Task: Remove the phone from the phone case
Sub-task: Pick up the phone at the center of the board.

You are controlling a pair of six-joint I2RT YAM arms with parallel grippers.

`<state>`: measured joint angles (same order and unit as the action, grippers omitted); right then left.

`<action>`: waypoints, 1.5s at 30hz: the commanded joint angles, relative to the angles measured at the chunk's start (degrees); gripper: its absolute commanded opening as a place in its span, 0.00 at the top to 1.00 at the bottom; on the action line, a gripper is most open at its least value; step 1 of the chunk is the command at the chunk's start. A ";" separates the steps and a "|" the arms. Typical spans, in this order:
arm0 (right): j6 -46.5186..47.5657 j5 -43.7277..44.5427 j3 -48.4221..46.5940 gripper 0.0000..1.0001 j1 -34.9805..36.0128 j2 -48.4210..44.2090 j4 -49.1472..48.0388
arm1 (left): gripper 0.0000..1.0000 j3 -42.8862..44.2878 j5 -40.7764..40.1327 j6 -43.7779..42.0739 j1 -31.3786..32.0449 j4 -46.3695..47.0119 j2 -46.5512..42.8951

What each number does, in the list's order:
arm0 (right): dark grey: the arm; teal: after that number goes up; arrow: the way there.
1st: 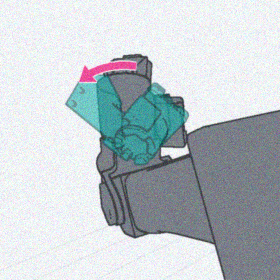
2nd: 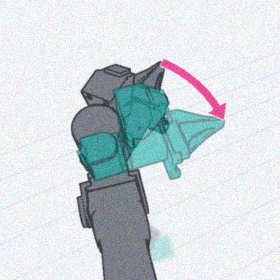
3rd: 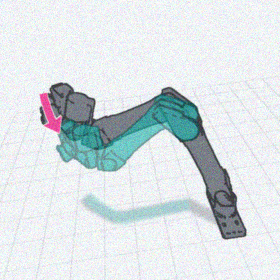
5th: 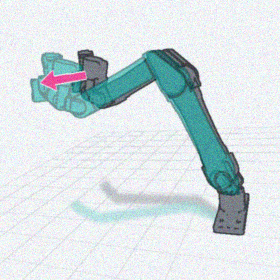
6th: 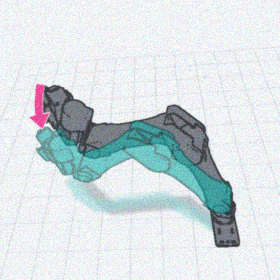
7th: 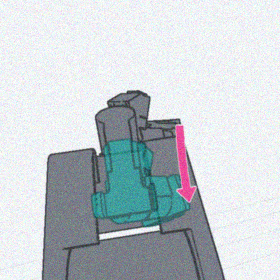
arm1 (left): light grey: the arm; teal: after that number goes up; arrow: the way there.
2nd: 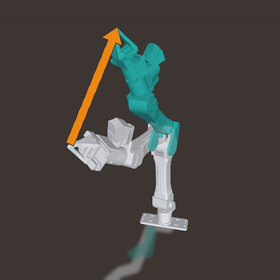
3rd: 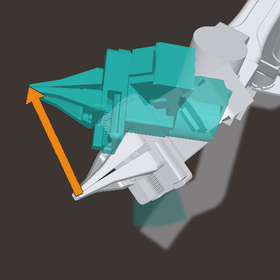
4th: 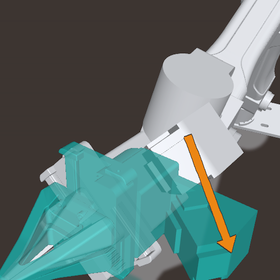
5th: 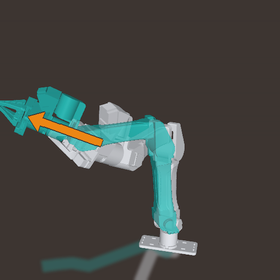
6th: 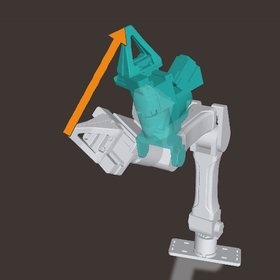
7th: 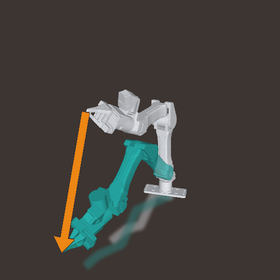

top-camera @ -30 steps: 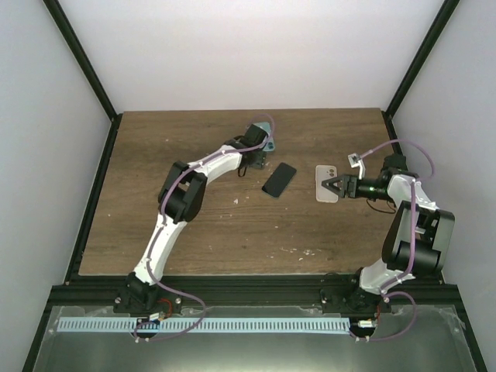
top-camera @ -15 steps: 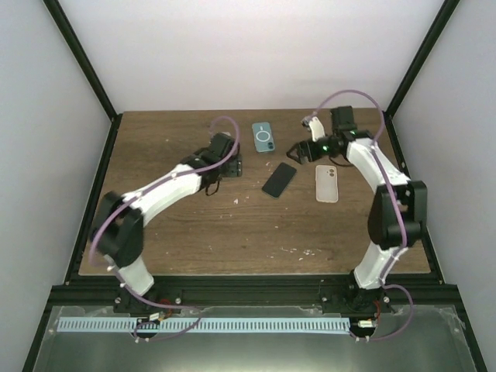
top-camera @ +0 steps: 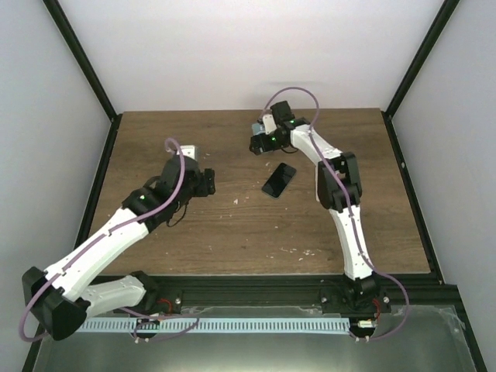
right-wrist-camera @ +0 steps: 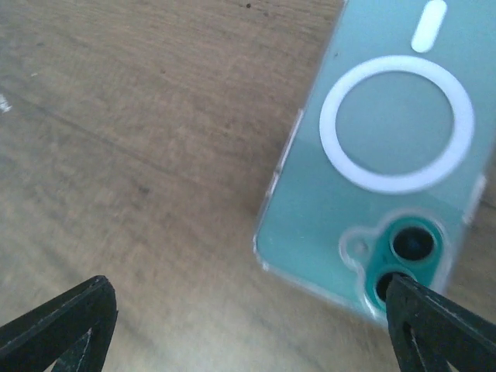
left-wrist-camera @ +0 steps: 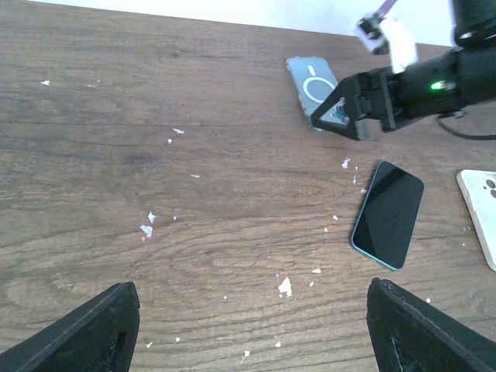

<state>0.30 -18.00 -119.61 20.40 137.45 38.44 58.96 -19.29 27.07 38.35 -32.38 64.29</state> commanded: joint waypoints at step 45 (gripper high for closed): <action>16.41 7.24 5.45 0.33 9.25 6.78 3.12 | 0.19 -10.57 5.12 0.56 0.20 1.32 -11.37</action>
<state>7.16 -2.28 -127.57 23.90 147.79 33.30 49.82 -13.87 27.16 38.37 -31.77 53.89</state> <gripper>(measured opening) 0.823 0.809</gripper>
